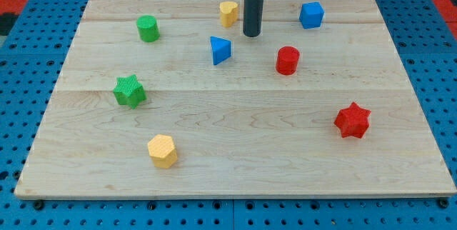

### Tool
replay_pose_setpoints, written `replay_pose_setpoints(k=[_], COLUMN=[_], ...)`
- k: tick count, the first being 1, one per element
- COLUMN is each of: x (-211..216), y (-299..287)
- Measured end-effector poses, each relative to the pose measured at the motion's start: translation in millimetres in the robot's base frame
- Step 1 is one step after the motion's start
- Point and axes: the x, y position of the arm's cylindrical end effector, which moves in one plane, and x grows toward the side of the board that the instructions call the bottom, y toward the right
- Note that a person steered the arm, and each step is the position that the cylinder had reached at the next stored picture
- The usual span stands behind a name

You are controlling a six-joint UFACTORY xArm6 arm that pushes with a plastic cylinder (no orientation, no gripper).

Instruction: Move the yellow heart towards the center left

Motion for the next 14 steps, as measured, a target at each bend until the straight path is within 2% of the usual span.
replay_pose_setpoints(k=[2, 7, 8, 10, 11, 12, 13, 14], x=[-41, -41, -46, -80, -65, -28, -65, -41], y=[15, 2, -27, -140, -187, -234, -251, -271])
